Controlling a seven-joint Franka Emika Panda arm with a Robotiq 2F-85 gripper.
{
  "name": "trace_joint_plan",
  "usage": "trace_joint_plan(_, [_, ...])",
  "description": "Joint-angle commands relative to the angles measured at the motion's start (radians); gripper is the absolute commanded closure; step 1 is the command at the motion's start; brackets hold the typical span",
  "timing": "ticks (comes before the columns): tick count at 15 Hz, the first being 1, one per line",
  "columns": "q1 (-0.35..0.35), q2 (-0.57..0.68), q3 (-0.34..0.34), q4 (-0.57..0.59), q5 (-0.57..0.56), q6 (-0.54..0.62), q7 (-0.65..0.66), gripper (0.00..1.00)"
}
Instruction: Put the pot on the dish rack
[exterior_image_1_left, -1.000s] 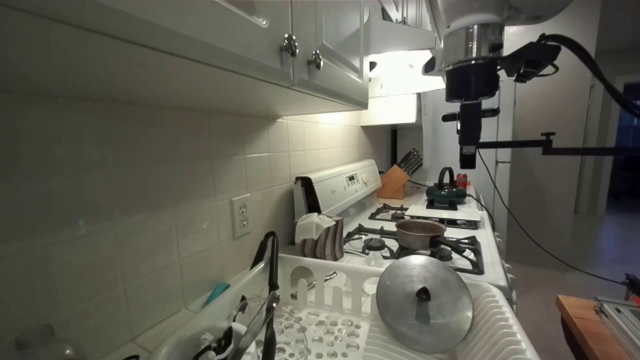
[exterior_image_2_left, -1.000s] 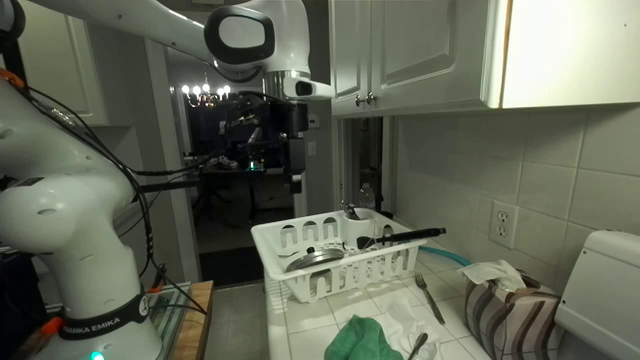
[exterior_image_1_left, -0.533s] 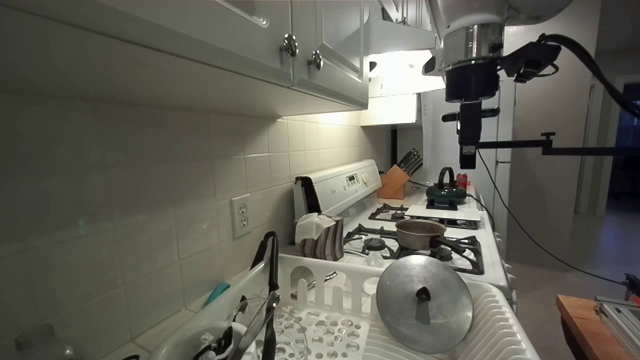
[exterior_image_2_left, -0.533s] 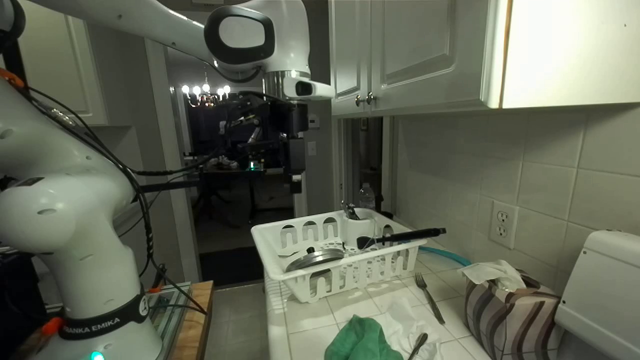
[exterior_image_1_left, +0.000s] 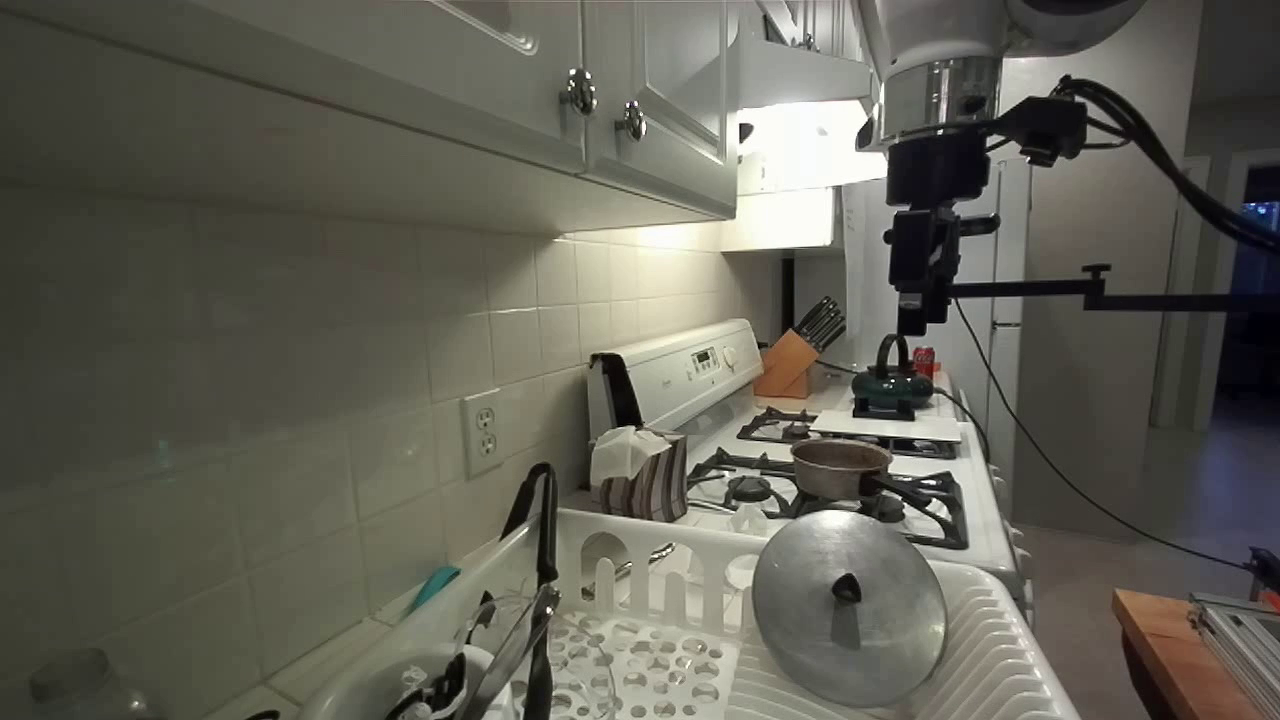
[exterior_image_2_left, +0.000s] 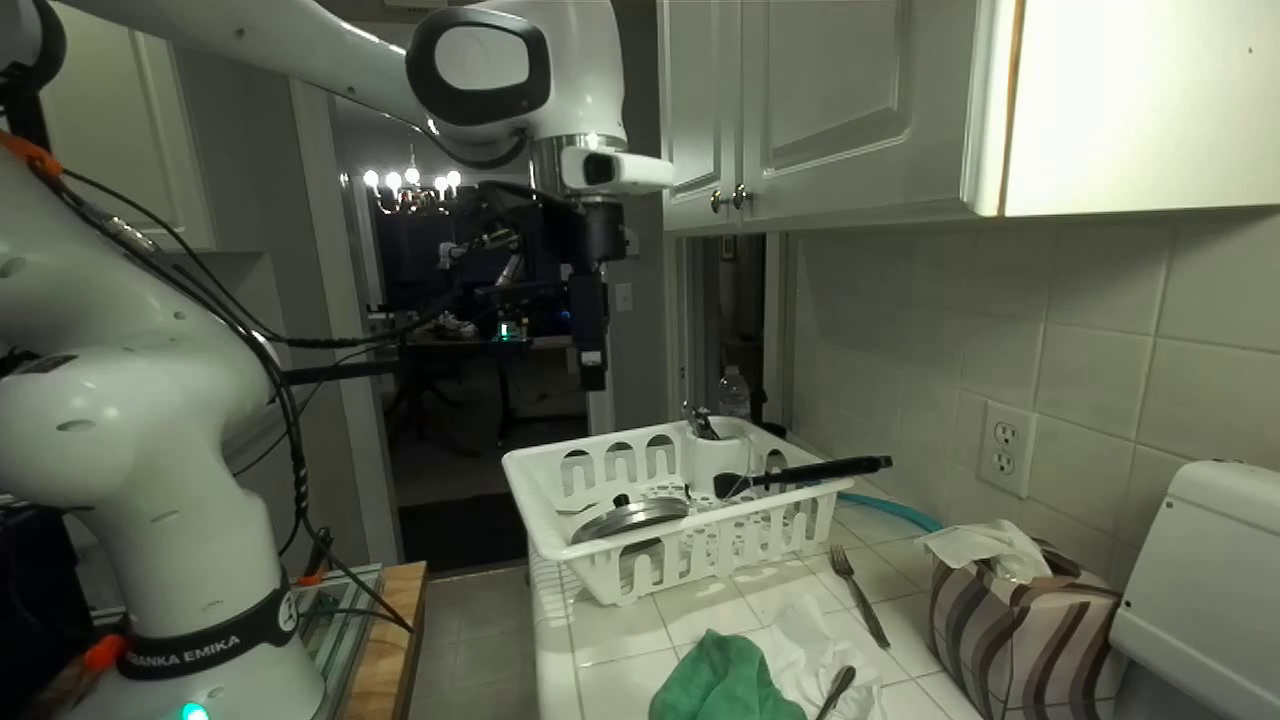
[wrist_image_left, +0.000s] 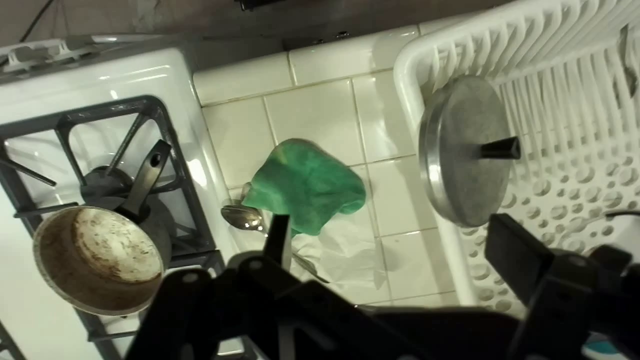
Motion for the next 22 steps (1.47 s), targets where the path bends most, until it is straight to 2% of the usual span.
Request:
trace_joint_plan(1, [-0.08, 0.04, 0.035, -0.002, -0.063, 0.068, 0.161, 0.0])
trace_joint_plan(6, [-0.205, 0.171, 0.074, -0.017, -0.256, 0.205, 0.398, 0.0])
trace_joint_plan(10, [-0.265, 0.335, 0.08, 0.013, -0.481, 0.192, 0.602, 0.0])
trace_joint_plan(12, [-0.258, 0.42, 0.055, 0.035, -0.565, 0.161, 0.677, 0.0])
trace_joint_plan(15, [-0.215, 0.547, 0.012, 0.074, -0.625, 0.128, 0.785, 0.0])
trace_joint_plan(19, [-0.146, 0.724, -0.044, 0.174, -0.642, 0.07, 0.928, 0.0])
trace_joint_plan(22, [-0.101, 0.832, -0.095, 0.25, -0.636, 0.046, 0.943, 0.0])
